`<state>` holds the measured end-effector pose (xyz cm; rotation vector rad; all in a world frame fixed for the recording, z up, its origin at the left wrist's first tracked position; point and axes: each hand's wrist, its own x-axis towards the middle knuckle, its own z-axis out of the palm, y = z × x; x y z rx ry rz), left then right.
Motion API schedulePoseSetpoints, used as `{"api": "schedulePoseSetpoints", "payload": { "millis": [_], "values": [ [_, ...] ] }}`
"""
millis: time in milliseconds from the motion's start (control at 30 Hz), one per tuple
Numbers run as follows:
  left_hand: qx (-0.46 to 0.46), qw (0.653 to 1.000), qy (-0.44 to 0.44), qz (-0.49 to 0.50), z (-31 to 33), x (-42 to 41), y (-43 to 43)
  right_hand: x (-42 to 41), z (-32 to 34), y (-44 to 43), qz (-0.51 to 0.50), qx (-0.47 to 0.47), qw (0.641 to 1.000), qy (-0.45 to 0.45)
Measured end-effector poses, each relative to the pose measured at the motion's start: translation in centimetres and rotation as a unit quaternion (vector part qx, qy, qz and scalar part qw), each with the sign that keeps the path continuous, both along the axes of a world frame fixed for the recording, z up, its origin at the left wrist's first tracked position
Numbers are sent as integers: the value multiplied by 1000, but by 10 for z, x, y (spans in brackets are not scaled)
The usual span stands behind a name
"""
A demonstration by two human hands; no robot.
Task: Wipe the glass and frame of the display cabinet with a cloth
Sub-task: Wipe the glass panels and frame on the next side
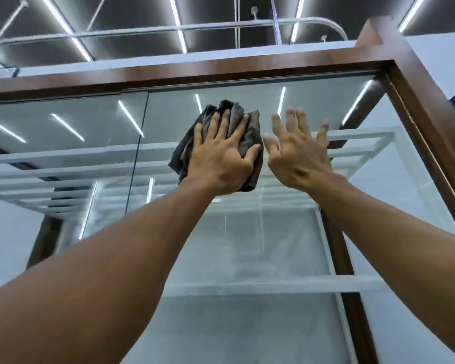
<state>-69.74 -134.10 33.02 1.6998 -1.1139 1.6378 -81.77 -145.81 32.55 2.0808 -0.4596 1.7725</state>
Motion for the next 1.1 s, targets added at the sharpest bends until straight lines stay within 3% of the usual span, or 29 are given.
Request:
{"api": "schedulePoseSetpoints", "payload": {
  "millis": [100, 267, 467, 800, 1000, 1100],
  "values": [
    [14, 1000, 11, 4, 2, 16, 21, 14, -4, 14, -35, -47, 998, 39],
    [-15, 998, 61, 10, 7, 43, 53, 27, -1, 29, -39, -15, 998, 38],
    [-59, 993, 105, 16, 4, 85, 97, 52, -6, 57, -24, -57, 996, 67],
    [-119, 977, 175, 5, -11, 94, 110, 92, -8, 88, -40, -103, 991, 76],
    [24, 997, 47, 55, -35, 114, 136, 87, -13, 90, -35, -95, 991, 89],
    [-100, 983, 149, 31, -41, 109, 123, 87, -21, 89, -36, -89, 991, 90]
  ]
}}
